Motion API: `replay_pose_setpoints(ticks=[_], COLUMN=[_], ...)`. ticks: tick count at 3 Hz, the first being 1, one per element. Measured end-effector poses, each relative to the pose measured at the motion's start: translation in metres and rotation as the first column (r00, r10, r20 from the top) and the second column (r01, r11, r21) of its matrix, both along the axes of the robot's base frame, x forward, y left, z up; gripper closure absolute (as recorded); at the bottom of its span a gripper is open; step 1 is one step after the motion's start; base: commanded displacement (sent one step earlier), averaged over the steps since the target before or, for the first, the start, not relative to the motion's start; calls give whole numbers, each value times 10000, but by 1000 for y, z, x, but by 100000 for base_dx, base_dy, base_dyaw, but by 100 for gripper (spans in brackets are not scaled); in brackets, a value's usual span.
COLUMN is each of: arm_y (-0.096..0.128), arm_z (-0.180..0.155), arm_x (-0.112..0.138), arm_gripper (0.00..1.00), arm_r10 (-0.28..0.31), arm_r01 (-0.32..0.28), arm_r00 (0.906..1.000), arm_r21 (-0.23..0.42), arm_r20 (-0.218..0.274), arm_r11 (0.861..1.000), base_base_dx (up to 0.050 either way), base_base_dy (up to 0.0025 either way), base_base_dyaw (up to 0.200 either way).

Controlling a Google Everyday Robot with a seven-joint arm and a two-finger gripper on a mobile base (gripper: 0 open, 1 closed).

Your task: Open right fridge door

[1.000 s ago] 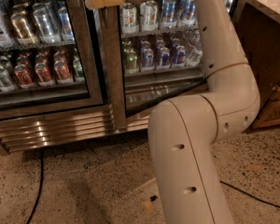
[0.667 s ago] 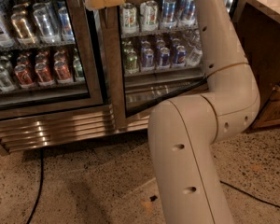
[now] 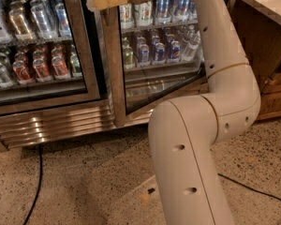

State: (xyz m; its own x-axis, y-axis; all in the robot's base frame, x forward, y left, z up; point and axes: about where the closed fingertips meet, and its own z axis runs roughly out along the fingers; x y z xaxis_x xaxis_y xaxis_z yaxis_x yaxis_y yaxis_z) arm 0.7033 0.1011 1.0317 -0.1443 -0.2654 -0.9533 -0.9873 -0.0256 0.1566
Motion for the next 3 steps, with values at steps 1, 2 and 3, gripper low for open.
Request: replay_pose_setpoints(ticks=[1, 2, 3], arm_y=[-5, -8, -14], arm_z=[3, 2, 1], arm_x=[-1, -2, -1], arm_gripper=[23, 22, 24], arm_r10=[-9, -18, -29], arm_r01=[9, 18, 29], arm_r00=[10000, 10000, 10000], arm_r21=[6, 10, 14], arm_r20=[3, 5, 7], arm_r11=[10000, 10000, 10000], base_base_dx=[0, 0, 0], base_base_dy=[0, 0, 0], base_base_dyaw=[0, 0, 0])
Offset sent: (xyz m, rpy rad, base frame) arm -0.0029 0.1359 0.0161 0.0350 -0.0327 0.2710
